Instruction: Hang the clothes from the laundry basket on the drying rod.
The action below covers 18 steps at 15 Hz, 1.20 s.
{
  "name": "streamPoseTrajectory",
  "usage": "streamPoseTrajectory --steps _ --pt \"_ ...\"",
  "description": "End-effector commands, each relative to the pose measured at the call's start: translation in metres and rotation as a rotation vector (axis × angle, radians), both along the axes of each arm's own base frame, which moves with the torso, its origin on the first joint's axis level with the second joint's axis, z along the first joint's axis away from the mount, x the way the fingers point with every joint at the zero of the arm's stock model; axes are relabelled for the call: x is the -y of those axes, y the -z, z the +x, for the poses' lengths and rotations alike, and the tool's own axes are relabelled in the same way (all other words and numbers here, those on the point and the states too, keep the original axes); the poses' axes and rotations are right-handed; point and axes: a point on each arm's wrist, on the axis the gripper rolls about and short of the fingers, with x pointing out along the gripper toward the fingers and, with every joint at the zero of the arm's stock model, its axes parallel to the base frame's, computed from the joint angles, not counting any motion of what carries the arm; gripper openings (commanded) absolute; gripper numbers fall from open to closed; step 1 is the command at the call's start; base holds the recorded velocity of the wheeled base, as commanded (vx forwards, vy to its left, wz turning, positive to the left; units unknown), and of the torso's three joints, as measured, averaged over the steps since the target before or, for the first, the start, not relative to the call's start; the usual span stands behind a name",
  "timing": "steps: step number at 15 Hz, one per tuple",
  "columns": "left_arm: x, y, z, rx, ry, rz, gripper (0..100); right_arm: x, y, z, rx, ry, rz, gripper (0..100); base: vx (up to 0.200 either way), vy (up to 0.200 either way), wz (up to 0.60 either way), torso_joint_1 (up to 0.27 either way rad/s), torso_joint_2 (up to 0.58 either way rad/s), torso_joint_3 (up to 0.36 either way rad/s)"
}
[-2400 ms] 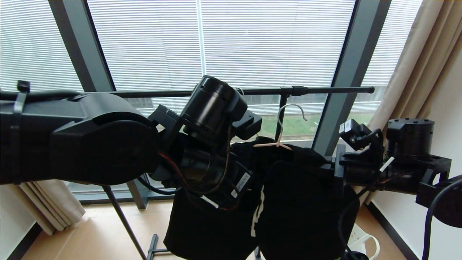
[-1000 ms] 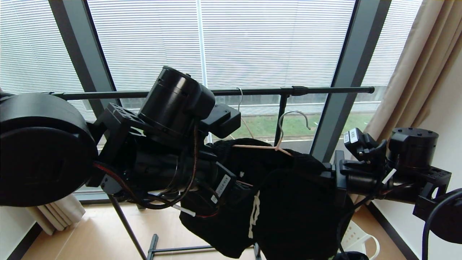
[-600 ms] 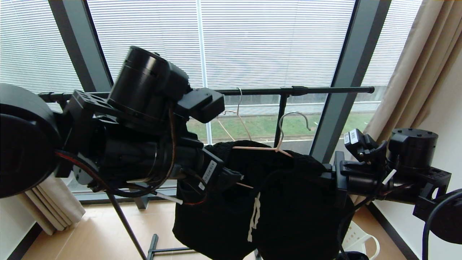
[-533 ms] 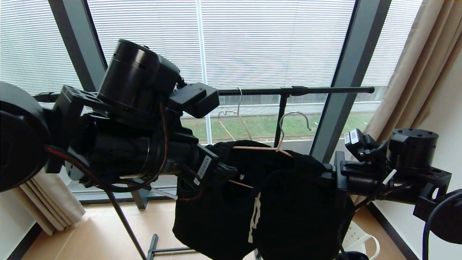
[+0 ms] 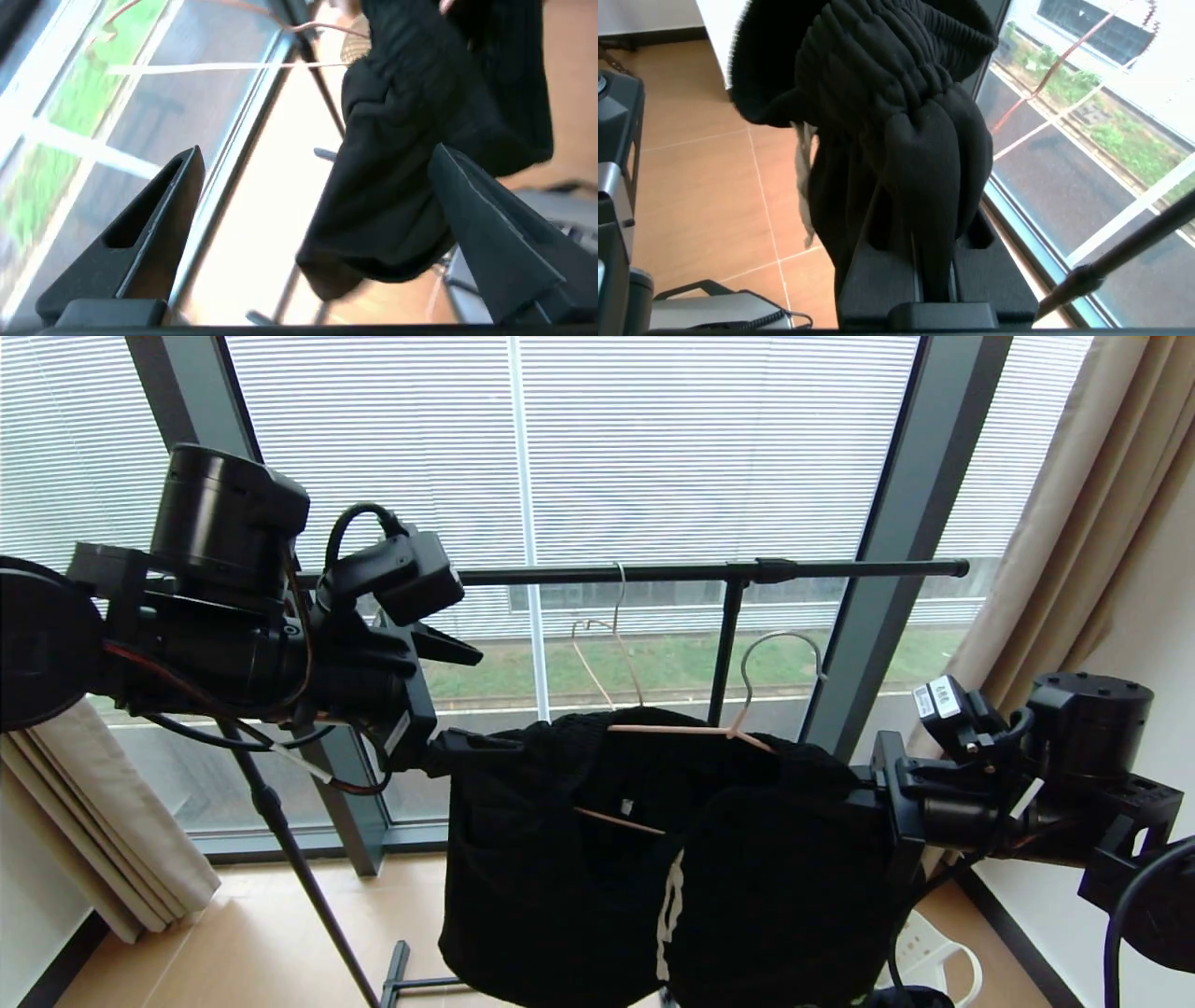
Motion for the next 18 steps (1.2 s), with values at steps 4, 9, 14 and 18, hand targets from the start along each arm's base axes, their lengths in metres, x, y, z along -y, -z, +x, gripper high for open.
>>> streamPoseTrajectory --steps 4,9,14,18 --pt "0.014 0.028 0.011 -0.023 0.186 -0.027 100 -0.002 0.009 0.003 -0.022 -0.007 -0.01 0 0.0 0.0 0.0 0.0 0.0 0.0" --pt "0.027 0.04 0.005 -0.057 0.272 -0.039 100 -0.003 0.011 0.003 -0.013 -0.014 -0.018 0 0.0 0.0 0.0 0.0 0.0 0.0" --pt "0.026 0.044 0.008 -0.037 0.287 -0.017 100 -0.003 0.01 0.001 -0.003 -0.02 -0.014 0 0.0 0.0 0.0 0.0 0.0 0.0" --pt "0.029 0.047 0.012 -0.042 0.286 -0.013 100 -0.006 0.009 -0.005 0.002 -0.052 -0.009 0 0.0 0.0 0.0 0.0 0.0 0.0"
